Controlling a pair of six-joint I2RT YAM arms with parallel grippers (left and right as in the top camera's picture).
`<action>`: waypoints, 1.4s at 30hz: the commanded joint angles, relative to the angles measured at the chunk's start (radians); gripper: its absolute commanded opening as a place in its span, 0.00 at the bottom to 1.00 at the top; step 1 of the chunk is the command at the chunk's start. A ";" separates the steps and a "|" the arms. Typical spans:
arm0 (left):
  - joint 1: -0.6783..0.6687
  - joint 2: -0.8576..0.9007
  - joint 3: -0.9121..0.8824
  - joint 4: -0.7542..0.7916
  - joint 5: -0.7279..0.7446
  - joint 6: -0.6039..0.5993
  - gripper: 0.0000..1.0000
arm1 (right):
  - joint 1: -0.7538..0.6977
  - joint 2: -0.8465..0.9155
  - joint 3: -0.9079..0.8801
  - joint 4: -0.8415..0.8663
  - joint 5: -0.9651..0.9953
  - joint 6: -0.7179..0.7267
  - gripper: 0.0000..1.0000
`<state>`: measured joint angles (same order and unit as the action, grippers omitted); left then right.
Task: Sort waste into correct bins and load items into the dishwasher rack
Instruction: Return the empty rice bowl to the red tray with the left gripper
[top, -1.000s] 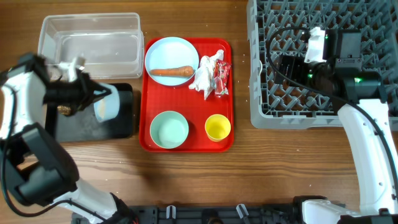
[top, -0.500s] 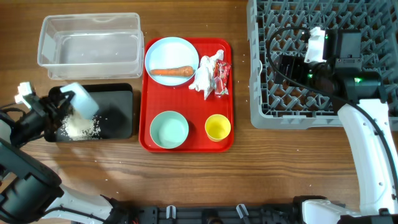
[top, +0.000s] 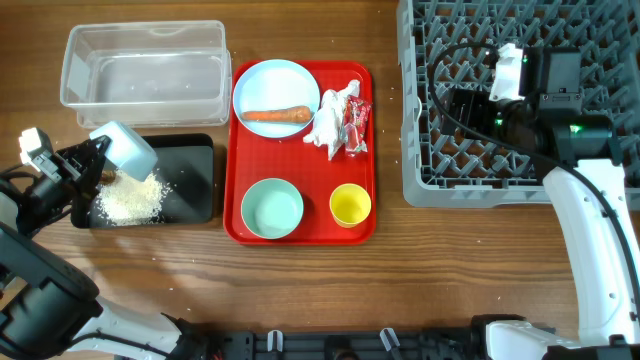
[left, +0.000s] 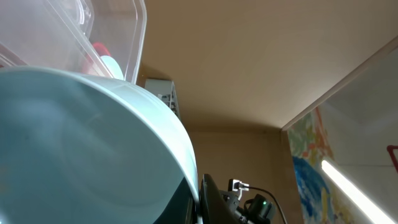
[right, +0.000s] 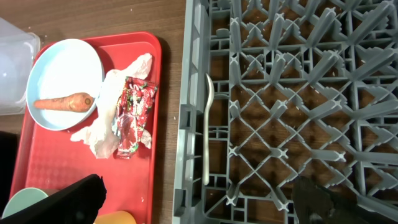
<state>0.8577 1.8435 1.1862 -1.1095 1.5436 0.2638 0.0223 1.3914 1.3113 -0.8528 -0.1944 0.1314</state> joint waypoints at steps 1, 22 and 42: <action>0.004 -0.021 -0.005 0.007 0.033 -0.010 0.04 | -0.004 0.010 0.019 -0.005 -0.017 0.010 1.00; -0.761 -0.163 0.000 0.415 -0.630 -0.306 0.04 | -0.004 0.010 0.019 0.024 -0.017 0.010 1.00; -1.308 -0.159 -0.023 0.462 -1.561 -0.373 0.37 | -0.004 0.010 0.019 0.024 -0.017 0.010 1.00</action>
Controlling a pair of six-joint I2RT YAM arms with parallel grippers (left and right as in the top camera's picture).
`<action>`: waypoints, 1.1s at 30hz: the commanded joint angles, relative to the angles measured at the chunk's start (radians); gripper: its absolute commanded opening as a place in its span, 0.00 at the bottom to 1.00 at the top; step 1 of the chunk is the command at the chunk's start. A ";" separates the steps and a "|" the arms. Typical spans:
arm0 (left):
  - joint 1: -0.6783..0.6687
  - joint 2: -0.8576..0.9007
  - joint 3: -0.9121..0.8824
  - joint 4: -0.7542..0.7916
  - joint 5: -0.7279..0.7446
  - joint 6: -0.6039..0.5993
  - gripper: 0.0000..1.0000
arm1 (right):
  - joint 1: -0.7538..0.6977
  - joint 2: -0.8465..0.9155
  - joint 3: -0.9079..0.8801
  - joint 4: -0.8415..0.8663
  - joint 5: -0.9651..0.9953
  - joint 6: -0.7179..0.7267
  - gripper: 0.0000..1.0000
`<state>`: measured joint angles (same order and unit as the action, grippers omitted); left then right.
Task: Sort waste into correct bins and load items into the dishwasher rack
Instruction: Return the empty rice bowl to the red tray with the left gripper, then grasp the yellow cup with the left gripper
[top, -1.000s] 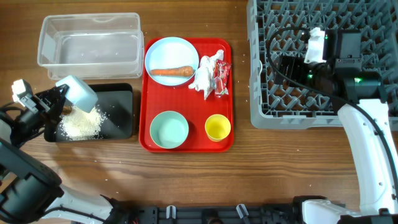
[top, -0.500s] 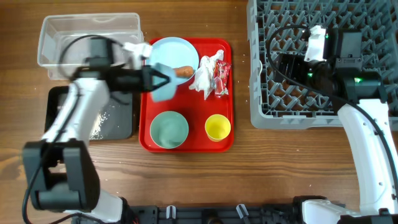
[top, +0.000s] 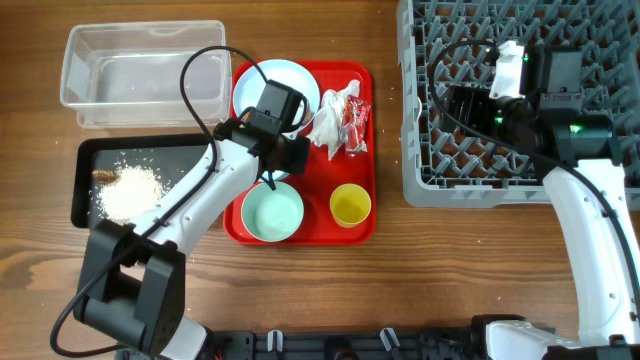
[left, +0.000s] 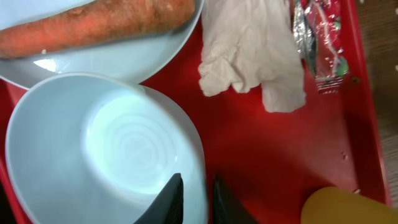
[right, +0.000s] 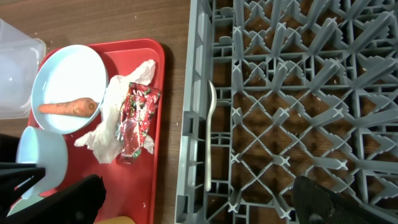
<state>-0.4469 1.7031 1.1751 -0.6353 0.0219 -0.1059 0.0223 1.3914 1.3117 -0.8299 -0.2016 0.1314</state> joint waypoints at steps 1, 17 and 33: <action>-0.003 -0.019 -0.012 -0.013 -0.039 -0.003 0.39 | -0.004 0.010 0.018 0.002 -0.009 0.010 1.00; -0.003 -0.020 -0.026 -0.110 0.040 -0.003 0.22 | -0.004 0.010 0.018 0.002 -0.010 0.009 1.00; -0.140 0.001 0.189 -0.235 0.303 0.125 0.66 | -0.004 0.010 0.018 0.000 -0.010 0.010 0.99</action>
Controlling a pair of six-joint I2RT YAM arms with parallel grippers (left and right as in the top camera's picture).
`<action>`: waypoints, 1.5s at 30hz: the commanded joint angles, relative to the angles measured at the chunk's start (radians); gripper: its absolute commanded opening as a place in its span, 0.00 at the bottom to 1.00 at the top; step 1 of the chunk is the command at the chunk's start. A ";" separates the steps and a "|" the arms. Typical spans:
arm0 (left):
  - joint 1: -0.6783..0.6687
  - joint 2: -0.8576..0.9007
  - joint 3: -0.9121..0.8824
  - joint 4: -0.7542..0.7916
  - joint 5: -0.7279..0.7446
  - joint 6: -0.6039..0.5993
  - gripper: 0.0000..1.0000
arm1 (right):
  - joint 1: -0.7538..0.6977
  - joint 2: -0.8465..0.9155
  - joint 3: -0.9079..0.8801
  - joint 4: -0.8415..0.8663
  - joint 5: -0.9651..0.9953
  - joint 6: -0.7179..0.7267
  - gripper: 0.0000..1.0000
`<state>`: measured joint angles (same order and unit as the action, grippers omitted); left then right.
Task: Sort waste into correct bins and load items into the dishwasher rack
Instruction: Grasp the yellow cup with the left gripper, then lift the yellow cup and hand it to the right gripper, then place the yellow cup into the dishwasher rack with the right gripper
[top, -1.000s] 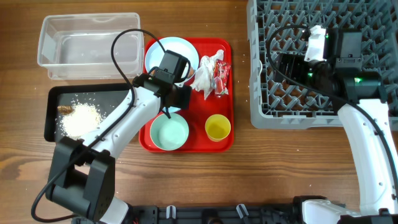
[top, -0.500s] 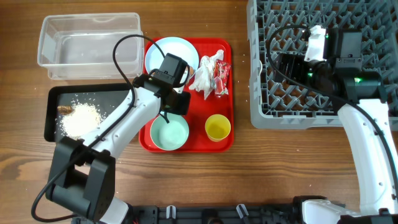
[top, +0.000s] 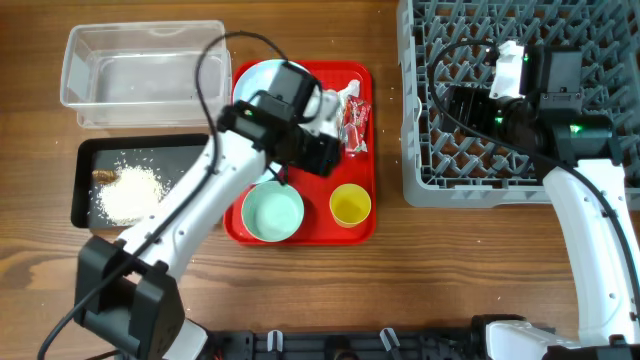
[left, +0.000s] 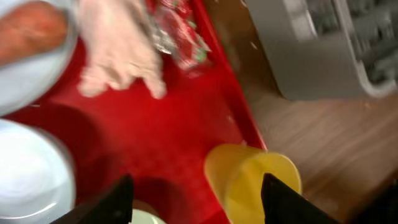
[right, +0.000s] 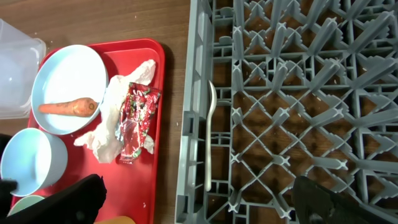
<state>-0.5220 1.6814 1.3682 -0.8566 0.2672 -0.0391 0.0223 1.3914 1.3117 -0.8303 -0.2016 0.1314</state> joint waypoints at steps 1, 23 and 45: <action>-0.097 0.048 -0.008 -0.022 0.050 0.058 0.66 | -0.004 0.010 0.018 0.000 -0.010 0.010 1.00; 0.095 0.090 0.233 -0.122 0.364 0.026 0.04 | -0.004 0.010 0.018 0.043 -0.177 -0.009 1.00; 0.459 0.083 0.234 0.159 1.258 0.035 0.04 | 0.186 0.196 0.008 0.892 -1.078 0.136 0.95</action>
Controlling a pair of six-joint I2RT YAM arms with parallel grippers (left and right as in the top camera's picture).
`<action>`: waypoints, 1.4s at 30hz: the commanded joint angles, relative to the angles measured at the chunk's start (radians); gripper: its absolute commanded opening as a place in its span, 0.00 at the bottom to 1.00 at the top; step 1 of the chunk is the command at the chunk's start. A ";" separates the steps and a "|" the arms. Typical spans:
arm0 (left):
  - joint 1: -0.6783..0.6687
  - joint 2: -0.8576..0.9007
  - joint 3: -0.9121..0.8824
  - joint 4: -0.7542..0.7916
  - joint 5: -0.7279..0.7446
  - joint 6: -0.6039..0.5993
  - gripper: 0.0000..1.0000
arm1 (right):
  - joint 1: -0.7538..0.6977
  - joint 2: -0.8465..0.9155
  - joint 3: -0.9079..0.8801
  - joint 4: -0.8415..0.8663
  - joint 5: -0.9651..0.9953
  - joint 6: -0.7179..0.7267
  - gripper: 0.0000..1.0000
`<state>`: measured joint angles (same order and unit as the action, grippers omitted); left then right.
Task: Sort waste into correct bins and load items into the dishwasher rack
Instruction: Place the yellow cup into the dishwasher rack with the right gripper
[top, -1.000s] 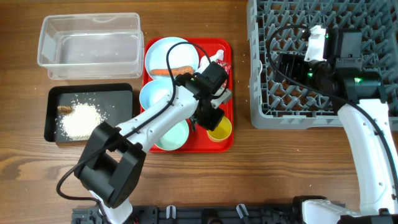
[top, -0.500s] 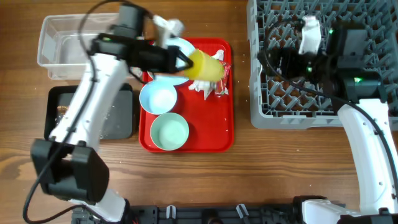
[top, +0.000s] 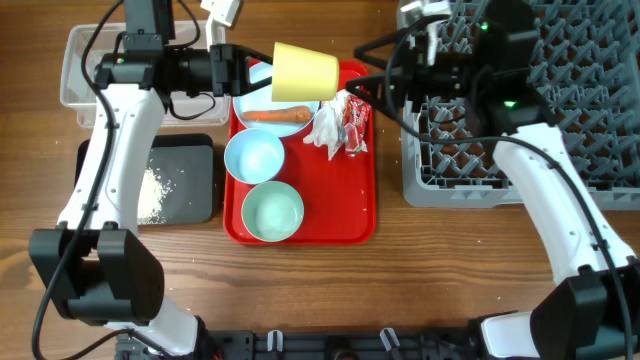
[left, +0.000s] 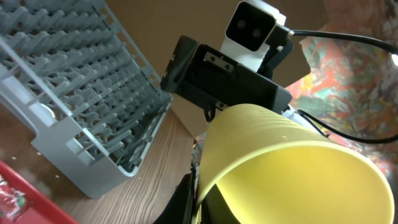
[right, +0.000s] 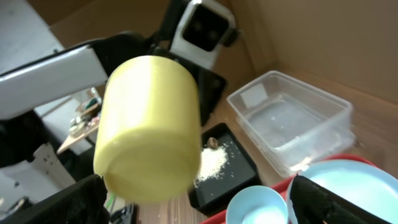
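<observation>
My left gripper (top: 262, 72) is shut on the rim of a yellow cup (top: 305, 72), which it holds on its side high above the far end of the red tray (top: 350, 215). In the left wrist view one finger sits inside the cup (left: 280, 168) and one outside. My right gripper (top: 372, 88) stands open just right of the cup's base, not touching it. Its camera faces the cup (right: 149, 127). On the tray lie a plate with a carrot (top: 290, 115), a white napkin (top: 328, 125), a red wrapper (top: 356, 122), a light blue bowl (top: 253, 157) and a green bowl (top: 272, 211).
A grey dishwasher rack (top: 600, 150) fills the right side. A clear plastic bin (top: 90, 85) stands at the far left. In front of it sits a black tray (top: 195, 200) with white rice (top: 150, 190). Both arms cross above the red tray's far end.
The yellow cup stood on the red tray with my left gripper open near it; now that gripper holds the cup aloft. My right arm has come from over the rack to the cup.
My left gripper held the light blue bowl tipped over the black tray, rice lying below. Then it had the bowl down on the red tray. Then it was open beside the yellow cup. Now it holds the cup up, with the open right gripper facing it.
</observation>
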<state>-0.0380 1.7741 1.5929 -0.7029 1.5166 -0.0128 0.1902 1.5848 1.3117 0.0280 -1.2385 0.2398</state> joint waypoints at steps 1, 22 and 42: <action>-0.031 -0.010 0.009 0.005 0.008 0.009 0.04 | 0.024 0.002 0.008 0.039 -0.035 0.035 0.94; -0.045 -0.010 0.009 0.012 -0.014 0.008 0.49 | 0.048 0.005 0.008 0.090 -0.047 0.078 0.50; -0.159 -0.010 0.009 -0.165 -0.892 0.005 0.54 | -0.202 -0.032 0.024 -0.589 0.593 -0.060 0.45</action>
<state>-0.1467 1.7741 1.5929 -0.8684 0.8486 -0.0132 -0.0120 1.5875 1.3170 -0.5064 -0.8463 0.2146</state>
